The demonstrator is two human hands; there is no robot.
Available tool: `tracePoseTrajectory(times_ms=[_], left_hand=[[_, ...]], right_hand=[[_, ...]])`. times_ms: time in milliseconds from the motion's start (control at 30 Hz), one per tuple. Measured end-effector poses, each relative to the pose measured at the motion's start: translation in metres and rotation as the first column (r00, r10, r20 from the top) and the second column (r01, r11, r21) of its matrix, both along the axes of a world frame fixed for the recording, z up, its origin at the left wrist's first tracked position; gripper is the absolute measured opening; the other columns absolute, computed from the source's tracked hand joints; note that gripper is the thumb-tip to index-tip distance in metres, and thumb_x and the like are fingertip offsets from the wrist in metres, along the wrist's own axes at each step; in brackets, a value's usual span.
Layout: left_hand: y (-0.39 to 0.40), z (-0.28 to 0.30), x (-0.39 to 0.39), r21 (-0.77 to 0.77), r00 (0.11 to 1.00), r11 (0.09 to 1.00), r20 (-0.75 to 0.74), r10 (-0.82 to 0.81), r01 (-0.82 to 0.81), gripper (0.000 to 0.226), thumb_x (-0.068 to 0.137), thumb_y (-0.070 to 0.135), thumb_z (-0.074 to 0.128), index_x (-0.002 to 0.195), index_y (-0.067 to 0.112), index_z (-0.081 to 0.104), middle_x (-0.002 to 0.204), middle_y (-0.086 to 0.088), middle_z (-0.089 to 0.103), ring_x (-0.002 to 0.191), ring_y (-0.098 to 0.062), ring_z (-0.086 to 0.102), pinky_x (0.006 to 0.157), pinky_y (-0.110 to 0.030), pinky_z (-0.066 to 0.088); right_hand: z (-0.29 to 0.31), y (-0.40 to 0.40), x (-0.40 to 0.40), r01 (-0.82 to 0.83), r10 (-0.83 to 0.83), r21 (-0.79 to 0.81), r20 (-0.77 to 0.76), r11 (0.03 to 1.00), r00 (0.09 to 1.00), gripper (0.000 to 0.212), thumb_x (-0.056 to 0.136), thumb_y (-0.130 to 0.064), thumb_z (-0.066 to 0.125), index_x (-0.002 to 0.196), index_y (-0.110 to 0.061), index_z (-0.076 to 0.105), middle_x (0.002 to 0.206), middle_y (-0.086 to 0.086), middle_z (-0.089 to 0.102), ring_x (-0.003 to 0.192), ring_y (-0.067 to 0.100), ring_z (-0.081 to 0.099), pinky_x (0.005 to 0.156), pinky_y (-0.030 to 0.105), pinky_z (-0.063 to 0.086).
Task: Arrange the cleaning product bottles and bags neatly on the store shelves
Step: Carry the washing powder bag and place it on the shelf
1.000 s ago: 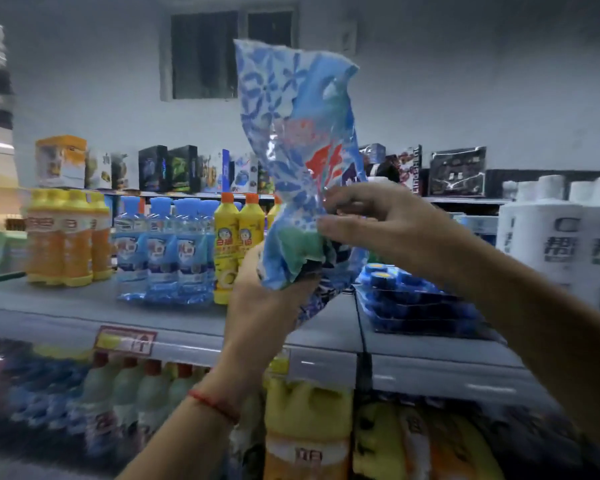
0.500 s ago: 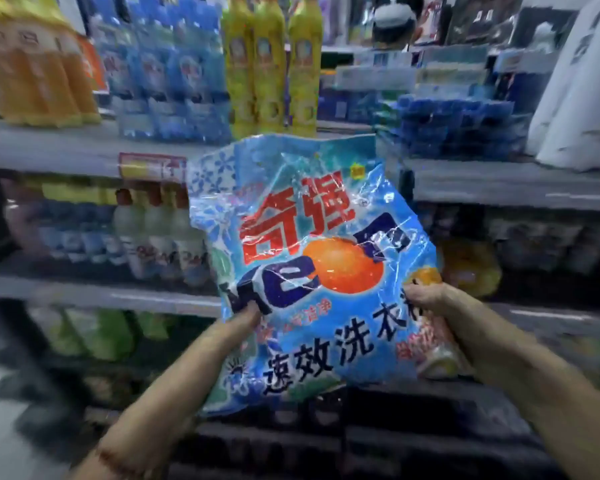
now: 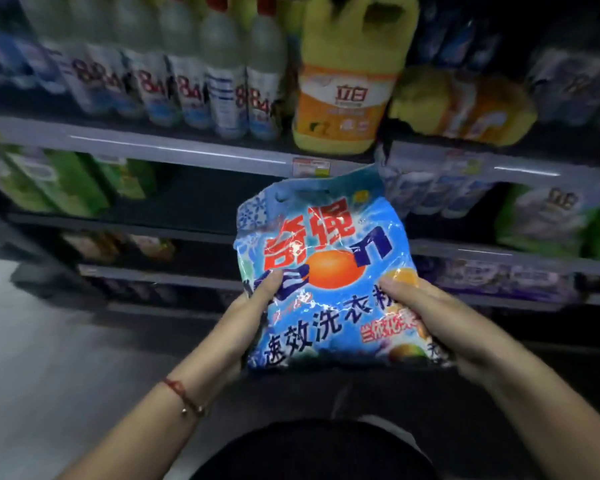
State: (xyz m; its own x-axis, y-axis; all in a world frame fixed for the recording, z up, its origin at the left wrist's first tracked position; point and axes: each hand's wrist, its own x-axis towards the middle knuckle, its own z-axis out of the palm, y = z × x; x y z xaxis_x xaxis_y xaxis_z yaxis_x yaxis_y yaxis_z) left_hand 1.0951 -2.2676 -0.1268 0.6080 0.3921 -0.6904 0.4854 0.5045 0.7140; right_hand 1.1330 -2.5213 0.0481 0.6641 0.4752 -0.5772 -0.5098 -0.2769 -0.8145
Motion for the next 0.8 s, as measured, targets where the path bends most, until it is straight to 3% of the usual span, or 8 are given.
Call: tracePoseTrajectory(times_ms=[100, 167, 267, 367, 467, 600, 700, 800], left_hand=[[-0.015, 0.002, -0.011, 0.033, 0.990, 0.989, -0.033, -0.140, 0.141, 0.035, 0.106, 0.025, 0.046, 0.124, 0.004, 0.067, 0.092, -0.010, 0.076, 0.057, -0.008, 0.072, 0.050, -0.021, 0.056], [-0.020, -0.001, -0.023, -0.007, 0.984, 0.985, 0.051, -0.170, 0.171, 0.032, 0.107, 0.014, 0.045, 0.126, -0.001, 0.065, 0.070, -0.009, 0.076, 0.042, -0.006, 0.064, 0.043, -0.016, 0.050], [-0.021, 0.026, -0.035, -0.083, 0.983, 0.982, 0.079, -0.163, 0.170, 0.033, 0.108, 0.014, 0.041, 0.102, -0.004, 0.068, 0.095, -0.023, 0.076, 0.033, -0.007, 0.060, 0.036, -0.014, 0.044], [-0.047, 0.068, -0.068, -0.152, 0.966, 0.954, 0.066, -0.250, 0.258, 0.047, 0.100, 0.051, 0.052, 0.114, 0.013, 0.073, 0.096, -0.017, 0.078, 0.083, -0.029, 0.077, 0.077, -0.036, 0.063], [-0.052, 0.090, -0.074, -0.179, 0.958, 0.942, 0.020, -0.285, 0.284, 0.058, 0.092, 0.064, 0.054, 0.121, 0.015, 0.067, 0.108, -0.018, 0.076, 0.100, -0.039, 0.074, 0.099, -0.057, 0.053], [-0.054, 0.110, -0.062, -0.187, 0.962, 0.944, 0.044, -0.268, 0.272, 0.051, 0.097, 0.057, 0.051, 0.116, 0.013, 0.068, 0.093, -0.017, 0.078, 0.081, -0.031, 0.077, 0.067, -0.037, 0.064], [-0.035, 0.085, -0.059, -0.163, 0.961, 0.958, 0.185, -0.205, 0.236, 0.042, 0.109, 0.029, 0.038, 0.127, -0.003, 0.060, 0.037, -0.007, 0.058, 0.030, -0.007, 0.057, 0.033, -0.014, 0.040], [-0.034, 0.084, -0.064, -0.082, 0.918, 0.922, 0.163, -0.363, 0.379, 0.043, 0.109, 0.033, 0.039, 0.125, 0.001, 0.062, 0.040, -0.008, 0.061, 0.036, -0.006, 0.061, 0.038, -0.013, 0.045]], right_hand=[[-0.003, 0.001, -0.013, -0.086, 0.086, 0.003, 0.064, 0.996, 0.994, 0.039, 0.091, -0.019, 0.067, 0.129, -0.021, 0.059, 0.112, 0.007, 0.077, 0.101, 0.028, 0.075, 0.086, 0.037, 0.061], [-0.004, 0.003, -0.020, -0.107, 0.106, 0.002, 0.075, 0.994, 0.991, 0.043, 0.090, -0.013, 0.070, 0.130, -0.023, 0.055, 0.113, 0.006, 0.077, 0.100, 0.026, 0.075, 0.083, 0.035, 0.062], [-0.007, 0.003, -0.024, -0.139, 0.146, -0.071, 0.110, 0.988, 0.983, 0.058, 0.086, -0.024, 0.081, 0.135, -0.027, 0.050, 0.118, 0.003, 0.075, 0.105, 0.025, 0.074, 0.097, 0.048, 0.056], [-0.007, 0.004, -0.026, -0.139, 0.157, -0.126, 0.141, 0.982, 0.977, 0.067, 0.078, -0.040, 0.083, 0.136, -0.031, 0.049, 0.119, -0.002, 0.074, 0.105, 0.021, 0.074, 0.099, 0.048, 0.053], [-0.007, 0.003, -0.025, -0.143, 0.166, -0.148, 0.157, 0.979, 0.974, 0.062, 0.083, -0.041, 0.081, 0.135, -0.033, 0.048, 0.117, -0.006, 0.074, 0.102, 0.017, 0.074, 0.099, 0.045, 0.054], [-0.006, -0.004, -0.022, -0.117, 0.137, -0.146, 0.138, 0.982, 0.981, 0.056, 0.086, -0.034, 0.077, 0.135, -0.032, 0.048, 0.116, -0.005, 0.075, 0.101, 0.017, 0.075, 0.098, 0.045, 0.056], [-0.006, -0.008, -0.020, -0.106, 0.121, -0.135, 0.113, 0.985, 0.986, 0.055, 0.087, -0.034, 0.076, 0.135, -0.032, 0.049, 0.117, -0.003, 0.075, 0.103, 0.020, 0.074, 0.099, 0.047, 0.054], [-0.005, -0.014, -0.017, -0.092, 0.103, -0.101, 0.103, 0.991, 0.989, 0.049, 0.089, -0.029, 0.073, 0.133, -0.030, 0.051, 0.116, -0.002, 0.076, 0.104, 0.021, 0.074, 0.101, 0.048, 0.053]])
